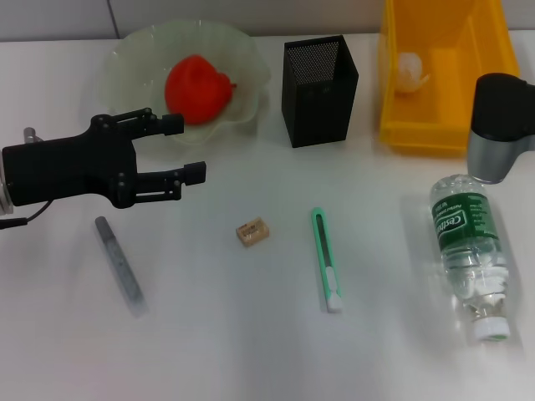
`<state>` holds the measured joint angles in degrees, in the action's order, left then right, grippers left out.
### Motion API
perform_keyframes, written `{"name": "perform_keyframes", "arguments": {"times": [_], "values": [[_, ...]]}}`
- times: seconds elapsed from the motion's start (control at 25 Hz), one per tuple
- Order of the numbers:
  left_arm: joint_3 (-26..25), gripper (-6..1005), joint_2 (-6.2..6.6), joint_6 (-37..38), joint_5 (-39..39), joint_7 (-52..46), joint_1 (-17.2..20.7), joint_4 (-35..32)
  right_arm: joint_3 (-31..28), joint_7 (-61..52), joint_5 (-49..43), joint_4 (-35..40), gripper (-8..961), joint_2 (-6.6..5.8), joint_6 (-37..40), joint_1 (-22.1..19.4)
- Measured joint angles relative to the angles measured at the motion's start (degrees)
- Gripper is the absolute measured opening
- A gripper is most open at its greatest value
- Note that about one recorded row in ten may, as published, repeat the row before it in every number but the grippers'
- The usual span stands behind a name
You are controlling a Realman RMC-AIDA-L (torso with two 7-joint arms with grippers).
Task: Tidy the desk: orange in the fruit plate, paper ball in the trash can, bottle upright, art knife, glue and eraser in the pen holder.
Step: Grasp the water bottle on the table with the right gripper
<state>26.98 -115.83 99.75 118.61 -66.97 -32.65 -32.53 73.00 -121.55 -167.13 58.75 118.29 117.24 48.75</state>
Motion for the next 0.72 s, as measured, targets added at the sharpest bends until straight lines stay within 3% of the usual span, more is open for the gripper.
{"name": "perform_keyframes", "arguments": {"times": [0.48, 0.72], "values": [[-0.1, 815, 0.00, 0.2, -0.1, 0.0, 0.0, 0.0, 2.9, 0.0, 0.3, -2.3, 797, 0.72, -4.4, 0.5], [-0.5, 815, 0.00, 0.4, -0.1, 0.0, 0.0, -0.1, 2.3, 0.2, 4.7, -1.6, 792, 0.79, -6.9, 1.0]]}}
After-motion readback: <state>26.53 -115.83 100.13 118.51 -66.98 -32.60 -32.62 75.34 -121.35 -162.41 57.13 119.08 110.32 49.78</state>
